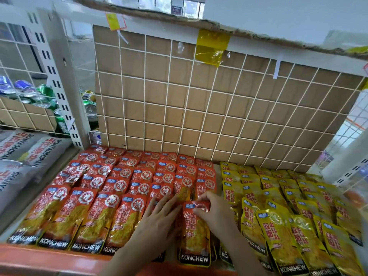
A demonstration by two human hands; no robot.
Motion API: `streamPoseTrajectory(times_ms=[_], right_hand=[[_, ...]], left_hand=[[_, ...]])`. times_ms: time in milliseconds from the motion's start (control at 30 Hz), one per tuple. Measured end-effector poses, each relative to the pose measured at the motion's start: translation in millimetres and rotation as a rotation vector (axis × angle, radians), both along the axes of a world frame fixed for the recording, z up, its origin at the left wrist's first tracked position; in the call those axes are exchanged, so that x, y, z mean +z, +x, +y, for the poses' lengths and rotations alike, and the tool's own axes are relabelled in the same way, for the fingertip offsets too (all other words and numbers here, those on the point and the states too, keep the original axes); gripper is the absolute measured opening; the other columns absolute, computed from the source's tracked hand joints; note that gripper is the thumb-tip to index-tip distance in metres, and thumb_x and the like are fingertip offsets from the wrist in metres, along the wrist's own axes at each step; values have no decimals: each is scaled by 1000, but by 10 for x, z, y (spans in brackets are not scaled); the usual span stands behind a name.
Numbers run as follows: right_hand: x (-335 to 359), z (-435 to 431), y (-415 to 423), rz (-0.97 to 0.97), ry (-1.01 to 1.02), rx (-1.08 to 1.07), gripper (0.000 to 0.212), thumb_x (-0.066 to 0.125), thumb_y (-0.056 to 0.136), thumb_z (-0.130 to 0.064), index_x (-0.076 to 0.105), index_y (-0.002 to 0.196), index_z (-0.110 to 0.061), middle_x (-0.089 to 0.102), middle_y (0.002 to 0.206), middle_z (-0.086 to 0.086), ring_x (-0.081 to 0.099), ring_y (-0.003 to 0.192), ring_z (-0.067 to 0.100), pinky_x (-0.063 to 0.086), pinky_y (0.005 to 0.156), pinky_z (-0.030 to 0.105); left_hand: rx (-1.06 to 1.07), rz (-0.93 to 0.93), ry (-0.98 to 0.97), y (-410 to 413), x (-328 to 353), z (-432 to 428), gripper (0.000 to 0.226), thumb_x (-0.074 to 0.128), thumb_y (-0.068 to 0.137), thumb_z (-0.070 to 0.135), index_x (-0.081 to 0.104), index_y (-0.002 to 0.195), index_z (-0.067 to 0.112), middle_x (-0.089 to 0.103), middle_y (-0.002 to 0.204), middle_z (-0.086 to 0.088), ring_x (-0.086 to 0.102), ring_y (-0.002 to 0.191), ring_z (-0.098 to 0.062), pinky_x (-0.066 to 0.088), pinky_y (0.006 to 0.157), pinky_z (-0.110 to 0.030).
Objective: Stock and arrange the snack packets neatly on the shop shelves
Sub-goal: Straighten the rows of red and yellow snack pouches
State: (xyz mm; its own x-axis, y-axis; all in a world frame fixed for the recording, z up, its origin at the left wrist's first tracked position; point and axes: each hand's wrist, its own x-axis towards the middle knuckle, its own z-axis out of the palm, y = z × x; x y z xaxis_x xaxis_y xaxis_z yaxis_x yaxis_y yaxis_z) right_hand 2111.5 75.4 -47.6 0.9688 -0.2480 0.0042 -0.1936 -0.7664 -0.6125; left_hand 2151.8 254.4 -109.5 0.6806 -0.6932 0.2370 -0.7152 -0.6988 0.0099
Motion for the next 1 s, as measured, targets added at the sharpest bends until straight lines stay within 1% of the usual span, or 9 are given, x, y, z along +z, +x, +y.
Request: streamPoseTrajectory(times_ms=[200, 333, 400, 500, 600, 733, 833, 900, 1000], right_hand=[[1, -5, 82, 33, 36, -28, 23, 73, 77, -27, 51, 86, -26, 53, 102, -8, 51, 93, 8, 38, 75, 16], [-2, -27, 80, 18, 106, -50, 22, 74, 76, -22, 54, 86, -22, 53, 96, -8, 49, 85, 3, 33, 64, 8], [-26, -34, 73, 8, 154, -77, 22, 75, 75, -22, 56, 85, -22, 55, 96, -6, 51, 84, 4, 38, 65, 11], [-61, -40, 62, -14, 248, -142, 23, 77, 72, -23, 57, 84, -25, 59, 96, -2, 56, 85, 9, 47, 69, 19], [-48, -46, 49, -24, 280, -154, 21, 76, 73, -20, 58, 84, -22, 61, 91, -3, 56, 82, 7, 41, 62, 14], [-6, -65, 53, -4, 399, -184, 20, 75, 75, -15, 58, 83, -21, 61, 90, -4, 58, 84, 7, 47, 62, 16], [6, -66, 39, 15, 478, -198, 21, 76, 74, -13, 59, 86, -19, 64, 90, 0, 62, 83, 12, 53, 65, 23], [16, -57, 23, 40, 513, -173, 21, 74, 76, -12, 58, 87, -19, 67, 89, 2, 65, 80, 12, 54, 63, 21], [50, -60, 13, 25, 508, -150, 19, 71, 79, -10, 57, 87, -21, 67, 91, 1, 65, 82, 12, 55, 65, 24]], left_hand=[[-10, -10, -5, 0, -26, -12, 51, 36, 86, 51, 61, 123, 26, 54, 135, 4, 33, 130, -17, 10, 107, -40], [-1, -3, -10, -3, -18, -12, 50, 35, 88, 50, 62, 122, 26, 54, 135, 3, 33, 130, -17, 10, 107, -40], [8, 1, -25, -15, -16, -13, 50, 27, 95, 48, 63, 122, 25, 54, 135, 2, 33, 129, -17, 9, 107, -40], [37, 20, -33, -37, 19, -16, 63, 8, 100, 43, 64, 121, 23, 55, 134, 0, 35, 128, -19, 9, 107, -41], [29, 25, -24, -51, 31, -19, 59, 13, 99, 41, 66, 119, 21, 56, 133, -1, 35, 128, -20, 7, 108, -42], [37, 56, -13, -47, 52, -28, 67, 5, 99, 42, 65, 120, 19, 54, 136, -2, 32, 131, -21, 8, 107, -44], [29, 74, -19, -50, 73, -37, 68, 4, 100, 41, 65, 119, 17, 54, 135, -3, 32, 131, -20, 8, 108, -42], [27, 83, -28, -58, 78, -34, 66, 6, 100, 41, 65, 120, 18, 54, 135, -2, 32, 131, -19, 9, 108, -40], [3, 47, -36, -53, 47, -30, 50, 27, 95, 42, 65, 120, 20, 54, 136, -3, 31, 131, -19, 9, 107, -39]])
